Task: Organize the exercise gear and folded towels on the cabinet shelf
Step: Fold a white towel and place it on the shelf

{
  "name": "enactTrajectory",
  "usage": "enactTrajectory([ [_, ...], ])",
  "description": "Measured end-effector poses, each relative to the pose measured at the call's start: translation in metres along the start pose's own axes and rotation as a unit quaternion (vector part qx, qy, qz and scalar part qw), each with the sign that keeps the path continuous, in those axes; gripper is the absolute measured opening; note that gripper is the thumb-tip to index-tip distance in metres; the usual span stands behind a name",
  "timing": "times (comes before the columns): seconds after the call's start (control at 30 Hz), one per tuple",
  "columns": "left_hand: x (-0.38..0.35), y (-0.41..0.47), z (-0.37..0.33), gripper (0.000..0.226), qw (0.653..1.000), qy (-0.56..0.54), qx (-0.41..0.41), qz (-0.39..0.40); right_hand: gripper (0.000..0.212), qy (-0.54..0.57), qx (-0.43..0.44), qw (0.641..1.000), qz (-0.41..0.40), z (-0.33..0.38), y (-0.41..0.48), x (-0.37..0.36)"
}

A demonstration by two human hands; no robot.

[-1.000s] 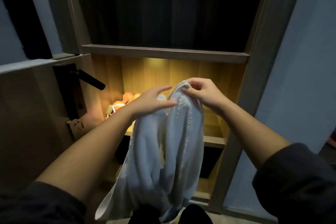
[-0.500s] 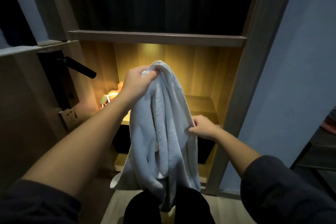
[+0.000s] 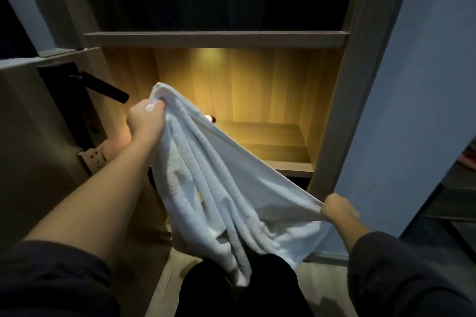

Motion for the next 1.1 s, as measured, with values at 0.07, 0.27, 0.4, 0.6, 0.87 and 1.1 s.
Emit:
enactTrajectory([
  [0.07, 0.007, 0.008, 0.018, 0.026, 0.999, 0.028, 0.024, -0.02, 0.029, -0.016, -0.018, 1.0, -0.013, -0.02, 0.0, -0.001],
  [0.27, 0.002, 0.009, 0.02, 0.028, 0.999, 0.02, 0.021, -0.02, 0.025, 0.01, 0.014, 0.999, -0.028, -0.024, 0.008, -0.01],
  [0.4, 0.009, 0.017, 0.014, 0.025, 0.999, 0.02, 0.008, -0.033, 0.021, -0.008, 0.044, 0.998, -0.05, -0.024, 0.011, -0.007],
  [0.6, 0.006, 0.015, 0.013, 0.025, 0.999, 0.026, -0.002, -0.035, 0.027, -0.071, 0.02, 0.997, -0.012, -0.034, 0.007, -0.017],
  [0.87, -0.019, -0.005, 0.009, 0.025, 0.999, 0.035, -0.023, -0.002, 0.026, -0.066, 0.001, 0.998, -0.005, -0.047, 0.001, -0.026],
  [1.1, -0.02, -0.003, -0.008, 0.026, 0.999, 0.034, -0.027, 0.01, 0.025, -0.055, 0.032, 0.998, -0.019, -0.046, -0.001, -0.024],
])
Point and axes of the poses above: each hand's wrist, its own y-axis towards the middle knuckle, its own x-axis out of the back of the hand, z = x × y, the point moved 9 cm from there along y, towards the middle knuckle, and after that the axes turned 11 degrees about x, right-handed, at the moved point
